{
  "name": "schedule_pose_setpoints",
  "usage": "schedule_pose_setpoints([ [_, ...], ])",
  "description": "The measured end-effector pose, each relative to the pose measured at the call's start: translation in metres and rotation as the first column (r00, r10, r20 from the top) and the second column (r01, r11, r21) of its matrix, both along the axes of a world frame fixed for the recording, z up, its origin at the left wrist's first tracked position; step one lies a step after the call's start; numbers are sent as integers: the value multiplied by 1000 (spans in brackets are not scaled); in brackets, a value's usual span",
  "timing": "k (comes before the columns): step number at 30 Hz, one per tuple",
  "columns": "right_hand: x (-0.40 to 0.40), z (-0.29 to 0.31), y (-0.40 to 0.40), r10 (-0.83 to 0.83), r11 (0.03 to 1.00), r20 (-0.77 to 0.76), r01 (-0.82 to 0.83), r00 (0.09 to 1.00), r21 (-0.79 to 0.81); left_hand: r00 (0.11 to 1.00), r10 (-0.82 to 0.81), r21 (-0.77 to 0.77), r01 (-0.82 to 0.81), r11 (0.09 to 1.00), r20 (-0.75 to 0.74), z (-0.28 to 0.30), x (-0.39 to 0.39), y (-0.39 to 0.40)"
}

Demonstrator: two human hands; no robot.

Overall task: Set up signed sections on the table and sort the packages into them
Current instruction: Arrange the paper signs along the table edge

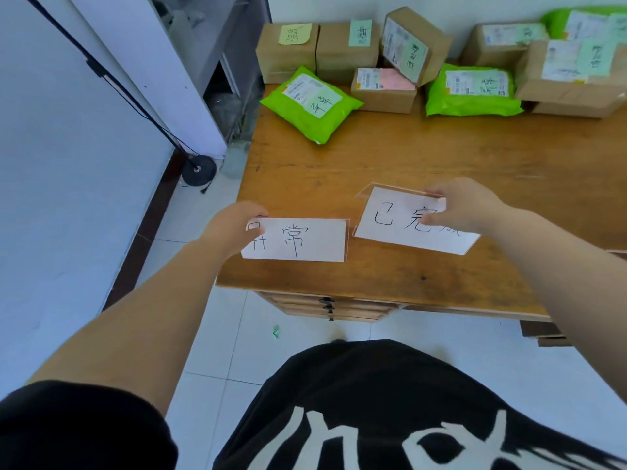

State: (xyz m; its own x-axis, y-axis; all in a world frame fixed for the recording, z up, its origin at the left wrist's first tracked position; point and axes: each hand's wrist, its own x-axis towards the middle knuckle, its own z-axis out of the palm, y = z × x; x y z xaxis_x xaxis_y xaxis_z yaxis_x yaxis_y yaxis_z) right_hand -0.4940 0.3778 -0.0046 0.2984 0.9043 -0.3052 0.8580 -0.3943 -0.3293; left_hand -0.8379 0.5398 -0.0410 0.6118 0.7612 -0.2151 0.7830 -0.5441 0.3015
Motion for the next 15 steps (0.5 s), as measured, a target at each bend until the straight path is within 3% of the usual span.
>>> schedule_pose_setpoints([
  [4,7,-1,-10,-9,999,77,12,997,-35,994,-89,124,97,988,-66,6,19,-4],
  [11,29,-3,-41,4,998,176,8,984,-65,981,-178,96,170,981,81,15,105,-49],
  [15,41,-11,-63,40,992,195,-16,980,-124,943,-315,94,307,947,102,15,174,-92],
])
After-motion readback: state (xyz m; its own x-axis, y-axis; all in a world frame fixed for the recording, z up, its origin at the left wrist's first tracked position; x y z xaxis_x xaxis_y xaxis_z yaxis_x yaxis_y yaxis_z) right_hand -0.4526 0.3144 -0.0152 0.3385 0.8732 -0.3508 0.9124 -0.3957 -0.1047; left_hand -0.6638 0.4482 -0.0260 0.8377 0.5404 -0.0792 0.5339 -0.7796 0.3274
